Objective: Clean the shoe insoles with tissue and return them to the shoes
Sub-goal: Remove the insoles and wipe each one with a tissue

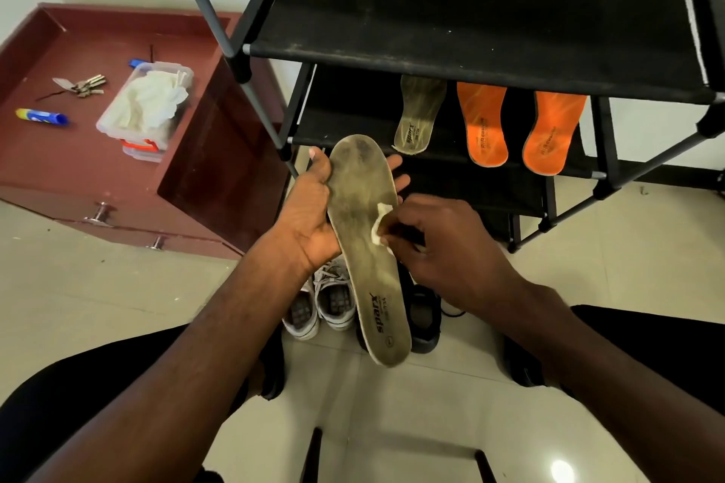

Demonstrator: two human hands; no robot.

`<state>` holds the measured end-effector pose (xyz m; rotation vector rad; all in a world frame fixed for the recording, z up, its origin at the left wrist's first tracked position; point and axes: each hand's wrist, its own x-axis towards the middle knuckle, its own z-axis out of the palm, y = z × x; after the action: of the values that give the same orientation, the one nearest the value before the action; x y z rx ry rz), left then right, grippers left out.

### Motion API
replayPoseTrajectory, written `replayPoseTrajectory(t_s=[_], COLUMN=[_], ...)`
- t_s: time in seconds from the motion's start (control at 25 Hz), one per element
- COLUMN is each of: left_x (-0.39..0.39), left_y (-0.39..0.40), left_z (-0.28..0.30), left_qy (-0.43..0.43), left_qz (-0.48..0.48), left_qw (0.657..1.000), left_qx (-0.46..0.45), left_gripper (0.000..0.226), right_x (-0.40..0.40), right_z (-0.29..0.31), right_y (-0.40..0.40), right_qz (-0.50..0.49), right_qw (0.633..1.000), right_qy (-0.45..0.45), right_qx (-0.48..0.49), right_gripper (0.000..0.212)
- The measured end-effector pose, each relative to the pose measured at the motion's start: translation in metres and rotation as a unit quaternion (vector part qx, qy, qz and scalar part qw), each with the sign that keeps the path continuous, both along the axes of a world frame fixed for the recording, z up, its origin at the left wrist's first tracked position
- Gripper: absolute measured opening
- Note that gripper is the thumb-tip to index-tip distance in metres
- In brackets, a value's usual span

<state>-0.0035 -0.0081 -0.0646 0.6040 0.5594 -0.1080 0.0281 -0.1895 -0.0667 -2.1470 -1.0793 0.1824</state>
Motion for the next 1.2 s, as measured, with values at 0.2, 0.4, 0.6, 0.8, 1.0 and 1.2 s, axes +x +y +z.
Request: replayPoseTrajectory(t_s=[0.2,0.4,0.6,0.8,1.0,1.2], left_x=[0.001,-0.003,-0.001,0.0,0.002,-0.002], left_y=[-0.018,-0.019,-0.017,-0.019,-0.021,-0.024], left_z=[0.003,-0.003,-0.003,-0.007,-0.008,-0.01], left_qy=[0.002,-0.022,-0.036,-0.048,-0.038,-0.025], left_qz=[-0.04,-0.063,-0.034,-0.053,-0.066,-0.067], left_qw=[0.995,0.991,0.997,0.997,0.997,0.997], left_qx=[0.096,0.115,0.061,0.003,0.016,0.029], left_gripper=[0.074,0.075,0.076,0.079,0.084,0.076], right_x=[0.026,0.036,0.011,0.012,0.008,0.011], right_z=[0.001,0.009,0.006,0.005,0.006,0.01], right_y=[0.005,0.005,0.008,0.007,0.016,0.01], right_qz=[-0.131,-0.142,-0.102,-0.06,-0.069,-0.153], right_qw=[0.987,0.982,0.992,0.997,0.997,0.983], right_qy=[-0.087,-0.111,-0.08,-0.054,-0.029,-0.097], right_qx=[0.035,0.059,0.007,-0.012,0.018,-0.017], right_gripper=[0.011,0.012,0.014,0.01,0.011,0.014])
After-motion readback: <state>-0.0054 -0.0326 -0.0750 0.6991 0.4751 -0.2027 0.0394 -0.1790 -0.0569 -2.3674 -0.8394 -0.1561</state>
